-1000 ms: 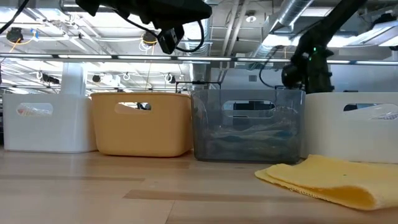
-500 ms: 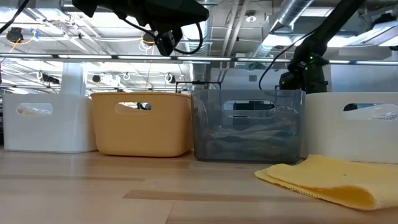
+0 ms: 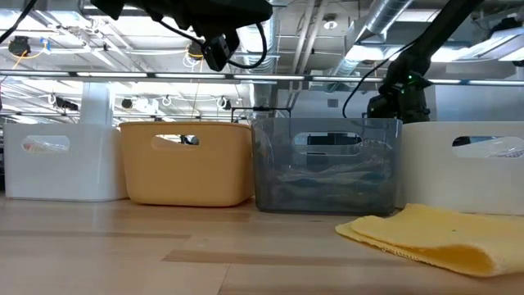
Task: Pick & Place Toothbrushes
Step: Put the purple toothbrush into the right white bin
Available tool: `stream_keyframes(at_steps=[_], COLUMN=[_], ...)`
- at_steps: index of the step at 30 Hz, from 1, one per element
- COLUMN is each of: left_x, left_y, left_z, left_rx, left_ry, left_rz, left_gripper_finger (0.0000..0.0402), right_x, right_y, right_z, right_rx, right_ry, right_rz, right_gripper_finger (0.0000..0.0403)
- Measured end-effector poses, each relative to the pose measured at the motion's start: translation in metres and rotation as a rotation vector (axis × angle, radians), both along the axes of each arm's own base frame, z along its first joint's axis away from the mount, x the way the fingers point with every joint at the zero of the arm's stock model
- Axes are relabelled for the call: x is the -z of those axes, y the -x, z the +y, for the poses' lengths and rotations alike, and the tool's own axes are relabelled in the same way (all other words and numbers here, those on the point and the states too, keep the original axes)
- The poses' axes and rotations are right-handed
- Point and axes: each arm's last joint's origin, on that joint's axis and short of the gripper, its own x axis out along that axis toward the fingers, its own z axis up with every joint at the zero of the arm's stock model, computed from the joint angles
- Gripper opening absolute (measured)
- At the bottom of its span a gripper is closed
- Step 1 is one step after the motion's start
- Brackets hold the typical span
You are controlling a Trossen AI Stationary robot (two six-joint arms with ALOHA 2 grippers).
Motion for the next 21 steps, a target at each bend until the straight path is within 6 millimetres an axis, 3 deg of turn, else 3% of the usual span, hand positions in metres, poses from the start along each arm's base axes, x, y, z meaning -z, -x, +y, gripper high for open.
stream_keyframes(at_steps=[8, 12, 16, 21], left_x=[0.000, 0.000, 0.000, 0.000], left_y=[0.000, 0.001, 0.002, 0.002], left_z=[-0.001, -0.005, -0.006, -0.006], left_rx=[0.002, 0.016, 0.024, 0.024], left_ry=[-0.001, -0.002, -0.014, -0.014], left_rz=[-0.001, -0.002, -0.007, -0.007], left_gripper_finger=[0.0001, 0.0001, 0.0001, 0.0001], right_x=[0.005, 0.010, 0.012, 0.012], right_y=[0.011, 0.006, -0.001, -0.001], right_z=[0.019, 0.010, 0.010, 0.010], right_rx=[0.168, 0.106, 0.115, 0.133], right_ry=[-0.128, -0.010, 0.013, -0.013], right_rz=[0.152, 0.100, 0.059, 0.029], right_gripper_finger=[0.0018, 0.0002, 0.0020, 0.0071])
